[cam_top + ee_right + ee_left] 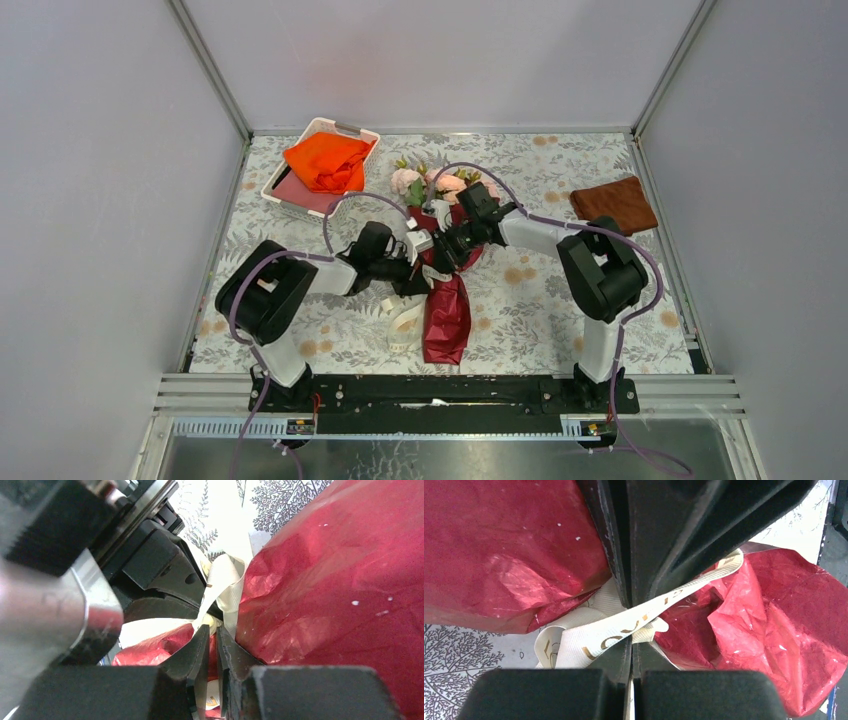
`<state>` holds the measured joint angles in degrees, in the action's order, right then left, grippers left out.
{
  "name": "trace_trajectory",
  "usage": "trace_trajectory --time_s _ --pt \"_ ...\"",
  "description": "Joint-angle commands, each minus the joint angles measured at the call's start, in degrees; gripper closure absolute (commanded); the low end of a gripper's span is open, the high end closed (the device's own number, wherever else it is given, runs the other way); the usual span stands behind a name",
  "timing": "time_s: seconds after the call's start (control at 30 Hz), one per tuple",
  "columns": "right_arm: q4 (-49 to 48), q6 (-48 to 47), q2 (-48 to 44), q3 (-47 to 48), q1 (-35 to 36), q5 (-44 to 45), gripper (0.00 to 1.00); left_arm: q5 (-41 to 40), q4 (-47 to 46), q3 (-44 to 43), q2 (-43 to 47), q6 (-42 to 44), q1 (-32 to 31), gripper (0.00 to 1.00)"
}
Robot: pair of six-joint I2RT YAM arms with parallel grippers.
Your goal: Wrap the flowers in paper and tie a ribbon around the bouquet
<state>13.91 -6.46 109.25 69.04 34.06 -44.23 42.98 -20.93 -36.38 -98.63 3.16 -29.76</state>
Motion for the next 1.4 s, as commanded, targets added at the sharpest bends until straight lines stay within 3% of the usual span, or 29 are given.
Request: trace_trajectory --time_s 0.0,0.33,0.63,0.77,0.97,1.17,1.2,1.37 --pt "-3.4 -0.7 -2.5 -0.9 -1.5 -3.4 0.81 1.1 -3.4 -1.1 -1.0 -1.9 0.7 1.00" --pt "-9.5 2.0 -4.7 -5.1 -2.0 -7.8 0.68 1.6 -6.3 -0.8 -1.1 -3.0 1.1 1.00" --pt "-10.4 2.8 -3.4 -4.6 -1.8 -2.7 0.61 3.6 -8.8 -0.9 -1.8 -4.7 1.2 1.00" --pt "-10.7 2.9 -2.7 -3.8 -1.9 -2.5 0.68 3.8 -9.5 -0.9 -1.9 -5.0 1.2 1.00" --pt "-11.5 3.3 -3.5 -4.6 -1.8 -2.6 0.94 4.6 -10.3 -0.7 -2.0 -5.3 1.2 1.00" --pt "-12.0 4.4 -5.6 -5.5 -2.0 0.0 1.00 6.0 -10.1 0.0 -1.0 -3.0 1.2 1.00" --pt "-11.8 4.4 -5.9 -5.5 -2.0 0.6 1.00 7.0 -9.5 0.3 -0.4 -0.9 1.2 0.98" --pt "-11.0 4.6 -7.0 -6.4 -2.2 3.6 1.00 9.8 1.1 1.6 5.8 15.2 1.2 0.61"
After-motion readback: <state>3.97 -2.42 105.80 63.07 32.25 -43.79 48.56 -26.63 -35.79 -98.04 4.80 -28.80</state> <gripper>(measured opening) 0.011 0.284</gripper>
